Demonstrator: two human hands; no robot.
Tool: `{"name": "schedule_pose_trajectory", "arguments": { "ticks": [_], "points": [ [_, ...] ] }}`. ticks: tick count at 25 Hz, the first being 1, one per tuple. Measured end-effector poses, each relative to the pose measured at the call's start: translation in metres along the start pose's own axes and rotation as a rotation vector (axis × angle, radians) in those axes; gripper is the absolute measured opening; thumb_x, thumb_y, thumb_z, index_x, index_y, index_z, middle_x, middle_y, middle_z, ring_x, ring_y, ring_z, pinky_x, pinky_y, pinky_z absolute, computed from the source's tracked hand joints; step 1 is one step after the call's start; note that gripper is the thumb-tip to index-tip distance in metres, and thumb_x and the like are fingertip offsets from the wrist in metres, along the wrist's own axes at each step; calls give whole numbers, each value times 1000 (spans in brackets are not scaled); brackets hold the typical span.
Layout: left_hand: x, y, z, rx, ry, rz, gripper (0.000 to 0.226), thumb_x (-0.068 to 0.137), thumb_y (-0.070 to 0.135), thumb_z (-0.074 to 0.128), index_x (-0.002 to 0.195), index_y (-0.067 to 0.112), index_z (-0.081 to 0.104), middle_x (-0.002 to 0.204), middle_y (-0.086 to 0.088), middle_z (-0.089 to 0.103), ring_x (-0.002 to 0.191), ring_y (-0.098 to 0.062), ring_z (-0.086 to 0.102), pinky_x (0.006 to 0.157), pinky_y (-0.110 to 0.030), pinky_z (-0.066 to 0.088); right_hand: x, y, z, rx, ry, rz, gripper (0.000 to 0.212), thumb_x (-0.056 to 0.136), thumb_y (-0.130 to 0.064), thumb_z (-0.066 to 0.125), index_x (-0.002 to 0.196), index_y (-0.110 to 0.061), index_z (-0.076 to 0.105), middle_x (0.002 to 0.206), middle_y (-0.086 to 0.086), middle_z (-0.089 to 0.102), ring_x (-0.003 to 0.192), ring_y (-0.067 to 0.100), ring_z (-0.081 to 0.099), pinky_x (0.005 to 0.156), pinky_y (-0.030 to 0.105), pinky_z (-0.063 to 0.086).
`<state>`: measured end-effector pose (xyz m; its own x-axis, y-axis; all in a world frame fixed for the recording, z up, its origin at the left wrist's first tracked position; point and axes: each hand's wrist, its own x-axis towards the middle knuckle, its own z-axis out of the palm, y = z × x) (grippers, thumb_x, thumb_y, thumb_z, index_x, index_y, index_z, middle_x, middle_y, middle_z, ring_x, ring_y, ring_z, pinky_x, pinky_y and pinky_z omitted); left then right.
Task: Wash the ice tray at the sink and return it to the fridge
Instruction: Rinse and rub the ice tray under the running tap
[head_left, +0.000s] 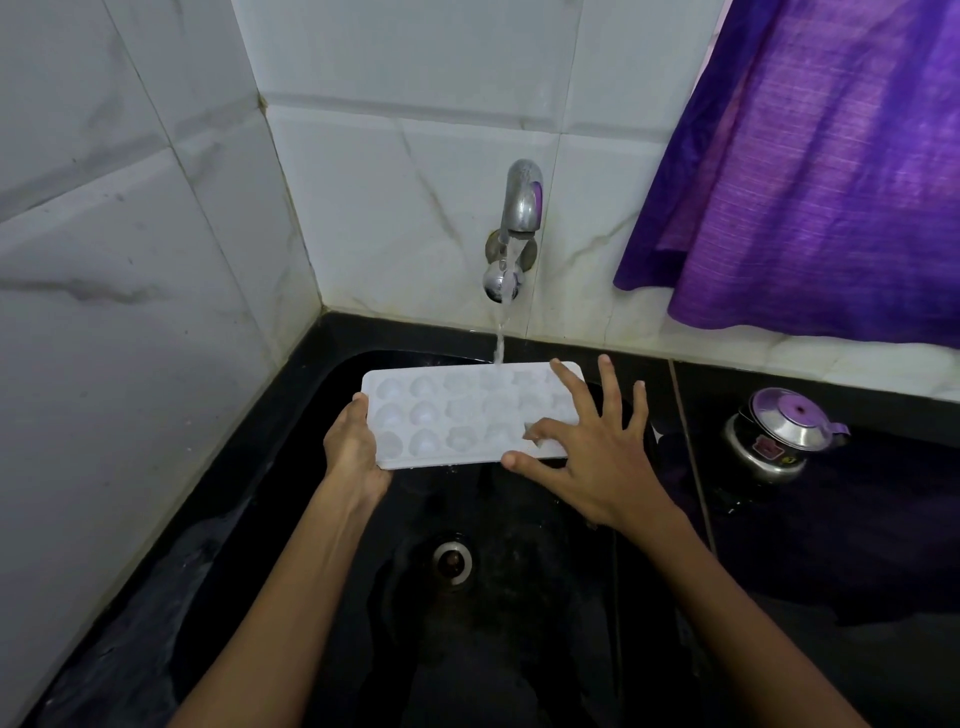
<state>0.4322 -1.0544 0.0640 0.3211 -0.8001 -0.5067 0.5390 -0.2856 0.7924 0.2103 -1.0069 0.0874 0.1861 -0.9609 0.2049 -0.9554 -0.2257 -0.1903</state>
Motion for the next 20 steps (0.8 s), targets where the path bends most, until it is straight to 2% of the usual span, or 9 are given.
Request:
{"name": "schedule_pose_trajectory", "arguments": {
  "ticks": [3, 7, 11, 17, 20],
  "points": [
    [0, 0, 1, -6, 2, 2, 25, 98, 29, 45, 103, 11, 61, 98, -11, 68, 85, -30, 66, 81, -50, 54, 0, 2, 2, -56, 24, -17, 78, 63, -90, 18, 100, -41, 65, 159, -6, 3, 140, 25, -25, 105, 49, -28],
    [-4, -2, 2, -4, -9, 2, 24, 99, 29, 44, 97, 12, 61, 93, -9, 68, 82, -29, 66, 74, -47, 55, 0, 4, 9, -104, 85, -46, 57, 69, -81, 32, 85, -39, 67, 157, 0, 19, 141, 30, -13, 108, 52, -18],
    [-3, -2, 2, 1, -11, -1, 24, 99, 29, 44, 93, 14, 61, 95, -10, 68, 83, -29, 66, 75, -47, 55, -1, 6, 15, -113, 164, -67, 52, 71, -78, 35, 80, -40, 70, 153, 5, 31, 140, 33, 1, 108, 50, -13],
    [-5, -2, 2, 13, -15, -13, 24, 99, 30, 44, 97, 13, 61, 95, -10, 68, 85, -31, 66, 73, -48, 56, -1, 6, 13, -70, 196, -43, 55, 70, -78, 33, 82, -40, 72, 153, 5, 30, 140, 31, -2, 107, 46, -18],
    [-5, -4, 4, 9, -14, -19, 25, 99, 29, 44, 101, 11, 61, 96, -11, 68, 87, -32, 66, 72, -48, 56, -2, 8, 11, -63, 191, -39, 54, 68, -77, 35, 80, -39, 72, 153, 5, 31, 140, 32, -1, 108, 48, -13]
  ]
}}
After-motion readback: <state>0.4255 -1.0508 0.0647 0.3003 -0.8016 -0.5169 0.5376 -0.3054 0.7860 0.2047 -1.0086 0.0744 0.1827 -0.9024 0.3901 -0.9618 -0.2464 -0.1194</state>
